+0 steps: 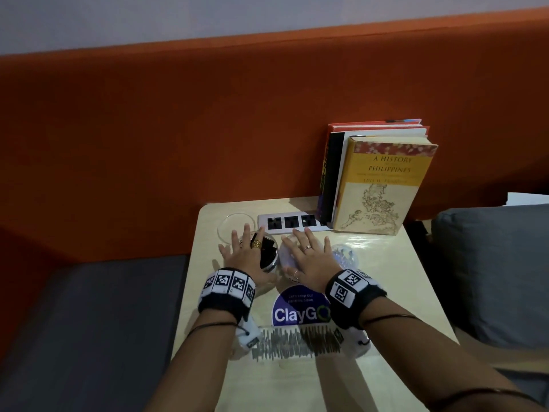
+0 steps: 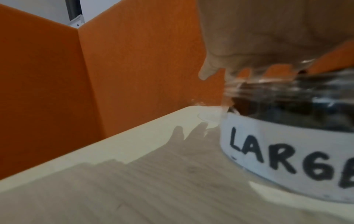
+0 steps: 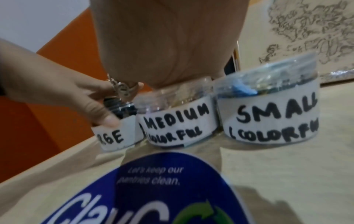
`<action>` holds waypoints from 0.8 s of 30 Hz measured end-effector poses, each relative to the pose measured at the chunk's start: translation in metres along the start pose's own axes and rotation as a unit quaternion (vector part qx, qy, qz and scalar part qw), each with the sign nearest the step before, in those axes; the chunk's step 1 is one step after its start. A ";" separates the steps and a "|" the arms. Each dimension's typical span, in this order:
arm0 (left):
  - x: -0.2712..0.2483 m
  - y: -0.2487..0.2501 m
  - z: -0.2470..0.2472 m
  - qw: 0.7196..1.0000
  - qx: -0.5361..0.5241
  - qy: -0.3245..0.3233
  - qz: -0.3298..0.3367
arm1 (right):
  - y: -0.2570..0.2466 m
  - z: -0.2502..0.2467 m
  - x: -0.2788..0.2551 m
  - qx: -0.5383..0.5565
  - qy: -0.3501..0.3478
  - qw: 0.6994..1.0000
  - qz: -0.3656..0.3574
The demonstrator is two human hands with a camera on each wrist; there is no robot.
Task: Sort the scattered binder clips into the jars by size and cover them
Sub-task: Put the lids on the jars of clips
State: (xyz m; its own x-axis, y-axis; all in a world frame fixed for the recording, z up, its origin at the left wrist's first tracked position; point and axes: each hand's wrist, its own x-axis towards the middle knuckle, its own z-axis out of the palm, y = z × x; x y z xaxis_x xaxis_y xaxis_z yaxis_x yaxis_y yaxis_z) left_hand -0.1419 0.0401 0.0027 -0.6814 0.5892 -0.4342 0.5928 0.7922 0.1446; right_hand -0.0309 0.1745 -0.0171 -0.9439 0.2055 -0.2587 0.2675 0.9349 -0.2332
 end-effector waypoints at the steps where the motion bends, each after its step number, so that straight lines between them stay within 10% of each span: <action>1: 0.003 -0.002 0.003 1.000 -0.011 0.009 0.004 | -0.001 0.001 0.000 -0.002 0.006 1.000 0.003; 13: -0.001 -0.016 0.023 0.994 0.012 0.078 0.074 | -0.009 0.001 0.009 -0.055 0.002 0.997 0.052; 24: -0.008 -0.034 -0.039 0.982 -0.120 -0.010 0.148 | -0.009 -0.001 0.005 0.032 0.000 0.998 0.063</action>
State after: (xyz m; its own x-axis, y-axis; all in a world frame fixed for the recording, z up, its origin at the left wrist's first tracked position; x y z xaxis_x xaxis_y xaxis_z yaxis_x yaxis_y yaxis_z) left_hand -0.1737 0.0149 0.0361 -0.4850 0.7977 -0.3584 0.6440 0.6030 0.4708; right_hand -0.0382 0.1679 -0.0155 -0.9023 0.3196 -0.2893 0.3953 0.8812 -0.2593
